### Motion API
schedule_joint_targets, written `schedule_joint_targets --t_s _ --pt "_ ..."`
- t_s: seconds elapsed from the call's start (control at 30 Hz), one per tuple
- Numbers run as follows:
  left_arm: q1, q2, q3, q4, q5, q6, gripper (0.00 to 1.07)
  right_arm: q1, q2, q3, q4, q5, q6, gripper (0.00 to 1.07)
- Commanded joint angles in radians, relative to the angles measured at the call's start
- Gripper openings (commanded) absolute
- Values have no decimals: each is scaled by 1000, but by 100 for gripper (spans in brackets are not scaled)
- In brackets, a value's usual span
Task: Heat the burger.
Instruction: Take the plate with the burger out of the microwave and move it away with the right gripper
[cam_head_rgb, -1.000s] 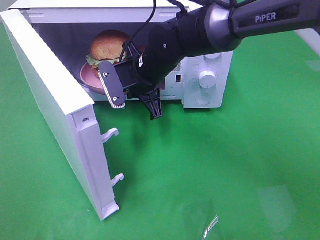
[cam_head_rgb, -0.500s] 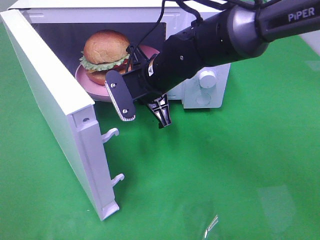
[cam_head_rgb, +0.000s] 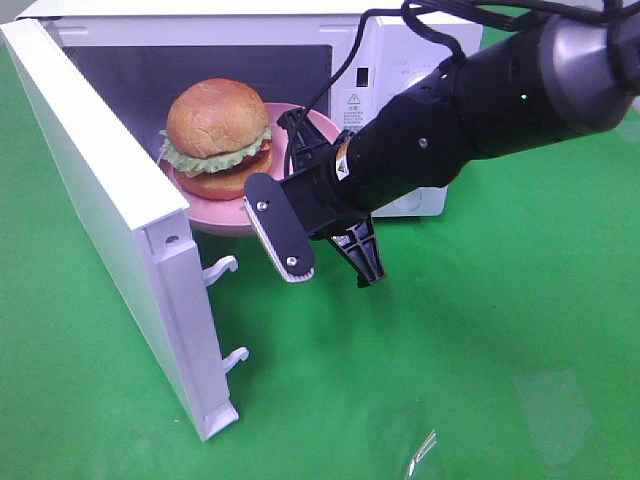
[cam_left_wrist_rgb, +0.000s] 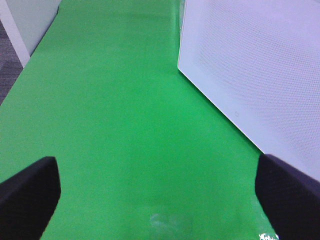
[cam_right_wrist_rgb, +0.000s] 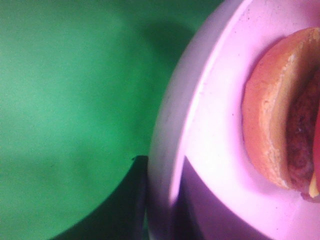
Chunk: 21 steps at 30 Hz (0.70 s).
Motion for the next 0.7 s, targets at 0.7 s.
schedule_joint_targets --t_s 0.7 --pt "-5 -16 0 -4 -15 -1 98 -17 -347 310 17 -45 68 0"
